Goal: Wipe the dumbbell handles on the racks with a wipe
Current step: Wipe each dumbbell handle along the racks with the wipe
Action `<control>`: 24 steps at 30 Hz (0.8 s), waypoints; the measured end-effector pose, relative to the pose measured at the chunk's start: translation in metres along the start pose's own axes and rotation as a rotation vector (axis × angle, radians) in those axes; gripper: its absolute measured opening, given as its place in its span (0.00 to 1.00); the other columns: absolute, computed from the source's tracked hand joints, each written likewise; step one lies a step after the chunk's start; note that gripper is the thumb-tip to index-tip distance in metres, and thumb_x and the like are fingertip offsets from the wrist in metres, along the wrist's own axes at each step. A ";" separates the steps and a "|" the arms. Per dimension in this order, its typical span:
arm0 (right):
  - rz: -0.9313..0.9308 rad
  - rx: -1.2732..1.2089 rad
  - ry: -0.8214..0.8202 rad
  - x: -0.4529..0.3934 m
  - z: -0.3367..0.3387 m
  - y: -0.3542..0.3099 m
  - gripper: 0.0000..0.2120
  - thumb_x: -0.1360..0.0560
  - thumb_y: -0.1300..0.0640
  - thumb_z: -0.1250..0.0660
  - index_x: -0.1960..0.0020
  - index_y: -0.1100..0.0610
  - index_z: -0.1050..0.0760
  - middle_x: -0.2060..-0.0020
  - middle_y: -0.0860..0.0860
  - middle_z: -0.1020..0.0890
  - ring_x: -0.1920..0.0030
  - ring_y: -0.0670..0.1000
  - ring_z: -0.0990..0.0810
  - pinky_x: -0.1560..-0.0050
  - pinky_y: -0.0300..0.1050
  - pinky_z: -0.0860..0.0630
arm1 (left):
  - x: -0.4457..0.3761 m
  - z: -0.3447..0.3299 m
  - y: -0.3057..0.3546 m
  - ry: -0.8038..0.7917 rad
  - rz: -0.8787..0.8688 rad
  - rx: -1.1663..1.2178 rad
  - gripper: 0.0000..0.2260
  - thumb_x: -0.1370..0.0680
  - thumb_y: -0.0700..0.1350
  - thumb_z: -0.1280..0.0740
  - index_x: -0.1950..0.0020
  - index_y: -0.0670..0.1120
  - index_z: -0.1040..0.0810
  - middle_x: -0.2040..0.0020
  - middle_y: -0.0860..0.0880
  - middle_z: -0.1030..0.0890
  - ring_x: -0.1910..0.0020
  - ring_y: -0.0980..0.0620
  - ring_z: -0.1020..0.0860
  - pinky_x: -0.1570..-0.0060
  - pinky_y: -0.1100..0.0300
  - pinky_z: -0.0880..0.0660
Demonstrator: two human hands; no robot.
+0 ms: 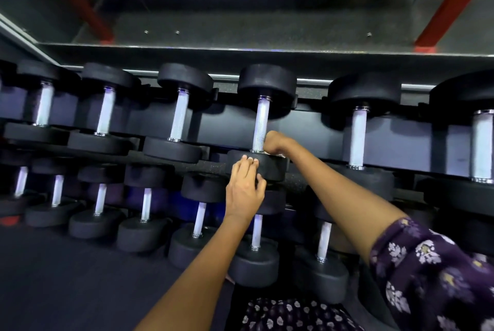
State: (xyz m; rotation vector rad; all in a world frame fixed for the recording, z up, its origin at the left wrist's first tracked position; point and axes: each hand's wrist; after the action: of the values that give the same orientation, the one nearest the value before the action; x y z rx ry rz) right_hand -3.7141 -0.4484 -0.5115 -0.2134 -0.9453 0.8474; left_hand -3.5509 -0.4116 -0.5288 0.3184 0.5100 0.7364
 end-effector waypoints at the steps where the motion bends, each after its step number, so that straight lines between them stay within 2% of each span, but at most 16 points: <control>1: -0.036 -0.087 -0.030 -0.003 -0.001 0.003 0.09 0.23 0.65 0.45 0.55 0.65 0.27 0.60 0.60 0.24 0.60 0.58 0.25 0.68 0.42 0.33 | 0.000 -0.001 0.000 0.006 -0.001 0.000 0.16 0.27 0.41 0.41 0.48 0.34 0.19 0.50 0.40 0.18 0.44 0.48 0.28 0.47 0.56 0.26; 3: -0.102 -0.235 -0.089 -0.010 -0.002 0.007 0.12 0.24 0.66 0.47 0.65 0.61 0.33 0.69 0.55 0.30 0.71 0.51 0.33 0.74 0.38 0.39 | 0.001 0.000 0.000 0.017 -0.001 -0.003 0.16 0.26 0.41 0.41 0.48 0.34 0.19 0.50 0.40 0.18 0.44 0.48 0.28 0.47 0.57 0.26; 5: -0.125 -0.317 -0.140 -0.014 0.000 0.014 0.13 0.26 0.67 0.47 0.67 0.59 0.33 0.72 0.53 0.32 0.77 0.48 0.35 0.78 0.33 0.42 | 0.000 -0.001 0.000 0.024 -0.005 -0.008 0.16 0.26 0.41 0.41 0.48 0.34 0.19 0.50 0.41 0.18 0.44 0.48 0.28 0.50 0.58 0.23; 7: -0.130 -0.352 -0.158 -0.015 0.001 0.020 0.12 0.28 0.68 0.44 0.68 0.58 0.33 0.74 0.53 0.34 0.77 0.48 0.37 0.78 0.33 0.43 | 0.000 -0.001 0.000 0.028 -0.012 -0.011 0.16 0.26 0.41 0.41 0.48 0.34 0.19 0.50 0.41 0.18 0.43 0.49 0.28 0.52 0.56 0.21; 9: -0.135 -0.428 -0.166 -0.015 0.002 0.027 0.12 0.29 0.68 0.39 0.69 0.59 0.32 0.77 0.52 0.33 0.75 0.49 0.37 0.74 0.38 0.41 | 0.001 -0.001 0.000 0.028 -0.020 -0.010 0.16 0.26 0.41 0.41 0.48 0.34 0.19 0.50 0.40 0.18 0.43 0.48 0.28 0.53 0.56 0.21; 12: -0.151 -0.479 -0.089 -0.014 0.003 0.034 0.15 0.30 0.67 0.33 0.72 0.59 0.33 0.81 0.51 0.32 0.78 0.47 0.35 0.77 0.34 0.39 | 0.002 -0.002 -0.002 0.031 -0.035 -0.021 0.16 0.26 0.41 0.41 0.48 0.34 0.19 0.50 0.41 0.18 0.44 0.49 0.28 0.54 0.57 0.21; 15: -0.285 -0.572 0.114 -0.020 -0.009 0.029 0.13 0.32 0.66 0.30 0.70 0.59 0.32 0.76 0.53 0.30 0.78 0.47 0.32 0.81 0.32 0.37 | 0.001 -0.001 -0.003 0.026 -0.033 -0.046 0.15 0.27 0.42 0.41 0.49 0.36 0.18 0.51 0.42 0.18 0.45 0.49 0.27 0.55 0.57 0.21; 17: -0.363 -0.637 0.210 -0.026 -0.016 0.021 0.08 0.31 0.68 0.33 0.64 0.60 0.31 0.72 0.54 0.29 0.74 0.48 0.30 0.83 0.32 0.37 | -0.002 0.000 -0.004 0.027 -0.048 -0.062 0.15 0.28 0.42 0.41 0.51 0.36 0.19 0.54 0.43 0.19 0.49 0.50 0.28 0.55 0.58 0.23; 18: -0.375 -0.720 0.203 -0.030 -0.017 0.018 0.07 0.30 0.70 0.36 0.59 0.60 0.30 0.70 0.56 0.28 0.72 0.50 0.29 0.83 0.33 0.35 | -0.005 0.000 -0.004 0.029 -0.056 -0.061 0.14 0.28 0.42 0.40 0.52 0.37 0.19 0.56 0.44 0.19 0.52 0.50 0.28 0.55 0.58 0.25; 19: -0.367 -0.850 0.147 -0.035 -0.019 0.016 0.09 0.28 0.73 0.40 0.56 0.60 0.29 0.70 0.57 0.27 0.73 0.50 0.28 0.82 0.35 0.33 | -0.008 0.002 -0.004 0.032 -0.061 -0.059 0.12 0.29 0.42 0.40 0.53 0.37 0.20 0.58 0.44 0.21 0.54 0.50 0.29 0.57 0.59 0.27; 20: -0.344 -0.981 0.067 -0.038 -0.017 0.017 0.12 0.27 0.75 0.45 0.57 0.61 0.29 0.73 0.57 0.26 0.76 0.50 0.28 0.82 0.35 0.34 | -0.010 0.002 -0.005 0.039 -0.063 -0.059 0.11 0.29 0.42 0.40 0.55 0.38 0.21 0.59 0.45 0.22 0.56 0.51 0.30 0.58 0.59 0.29; 22: -0.306 -1.208 0.008 -0.043 -0.015 0.021 0.18 0.26 0.76 0.53 0.66 0.62 0.31 0.83 0.53 0.30 0.83 0.47 0.34 0.83 0.31 0.37 | -0.012 0.003 -0.006 0.048 -0.067 -0.070 0.10 0.28 0.42 0.40 0.55 0.39 0.21 0.60 0.46 0.23 0.57 0.51 0.31 0.60 0.60 0.31; 24: -0.306 -1.376 -0.014 -0.042 -0.012 0.025 0.17 0.26 0.75 0.54 0.64 0.62 0.32 0.81 0.52 0.29 0.80 0.47 0.35 0.81 0.32 0.35 | -0.011 0.002 -0.007 0.049 -0.075 -0.071 0.11 0.28 0.42 0.40 0.54 0.38 0.20 0.58 0.45 0.22 0.55 0.51 0.30 0.59 0.60 0.29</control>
State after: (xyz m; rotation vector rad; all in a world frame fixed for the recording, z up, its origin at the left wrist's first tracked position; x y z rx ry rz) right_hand -3.7306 -0.4598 -0.5577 -1.1993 -1.4019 -0.2074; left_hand -3.5524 -0.4248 -0.5264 0.2148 0.5379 0.6888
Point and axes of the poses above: each hand's wrist, its own x-axis away from the middle knuckle, its own z-axis out of the back of the hand, y = z × x
